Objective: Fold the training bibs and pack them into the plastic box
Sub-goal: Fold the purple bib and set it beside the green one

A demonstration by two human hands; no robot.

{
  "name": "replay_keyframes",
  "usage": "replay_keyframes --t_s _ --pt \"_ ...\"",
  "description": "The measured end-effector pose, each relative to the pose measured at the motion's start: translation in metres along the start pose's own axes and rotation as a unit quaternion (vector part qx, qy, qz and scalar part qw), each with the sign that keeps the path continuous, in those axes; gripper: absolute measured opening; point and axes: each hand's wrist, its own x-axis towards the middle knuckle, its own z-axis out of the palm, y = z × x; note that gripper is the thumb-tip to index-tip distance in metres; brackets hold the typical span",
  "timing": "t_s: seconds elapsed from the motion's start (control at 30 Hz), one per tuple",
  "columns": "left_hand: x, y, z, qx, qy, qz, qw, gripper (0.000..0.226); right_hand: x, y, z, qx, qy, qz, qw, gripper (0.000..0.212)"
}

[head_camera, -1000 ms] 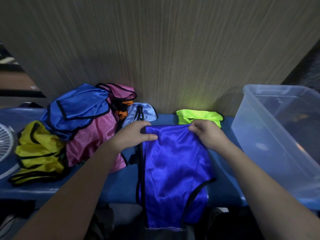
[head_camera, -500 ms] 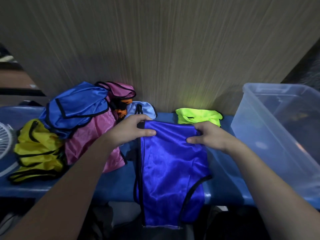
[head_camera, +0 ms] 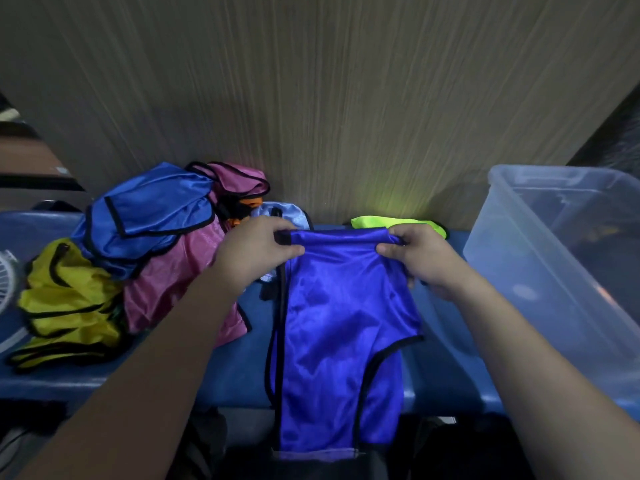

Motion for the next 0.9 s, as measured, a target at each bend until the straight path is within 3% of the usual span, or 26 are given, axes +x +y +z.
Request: replay_keyframes --t_s 0.07,0.17,0.3,0.4,0.53,0.77,0.9 --pt "0.002 0.009 0.002 0.021 0.073 -0.006 0.997 0.035 0.004 -0.004 0.004 0.073 0.021 0.003 0.997 0.027" --pt "0.004 0.018 0.005 -0.073 0.096 -0.019 0.993 0.013 0.013 -0.005 0.009 0.158 0.044 -0.005 0.986 0.016" --pt "0.007 0.022 0.008 -0.188 0.07 -0.031 0.979 0.009 0.018 -0.002 0.009 0.146 0.074 -0.021 0.986 0.013" --pt "0.004 0.02 0.009 -0.208 0.043 -0.022 0.977 0.013 0.013 0.003 0.005 0.094 0.068 -0.03 0.993 0.018" --pt "-0.008 0.012 0.007 -0.197 0.026 0.032 0.98 0.019 0.0 0.004 -0.005 0.053 0.06 -0.042 0.996 0.005" --pt "-0.05 -0.005 0.002 -0.16 -0.041 0.124 0.978 0.025 -0.031 0.017 -0.011 0.063 -0.04 -0.085 0.994 0.02" --pt "-0.077 -0.007 0.001 -0.149 -0.102 0.162 0.97 0.024 -0.049 0.023 -0.014 -0.024 -0.131 -0.143 0.981 0.03"
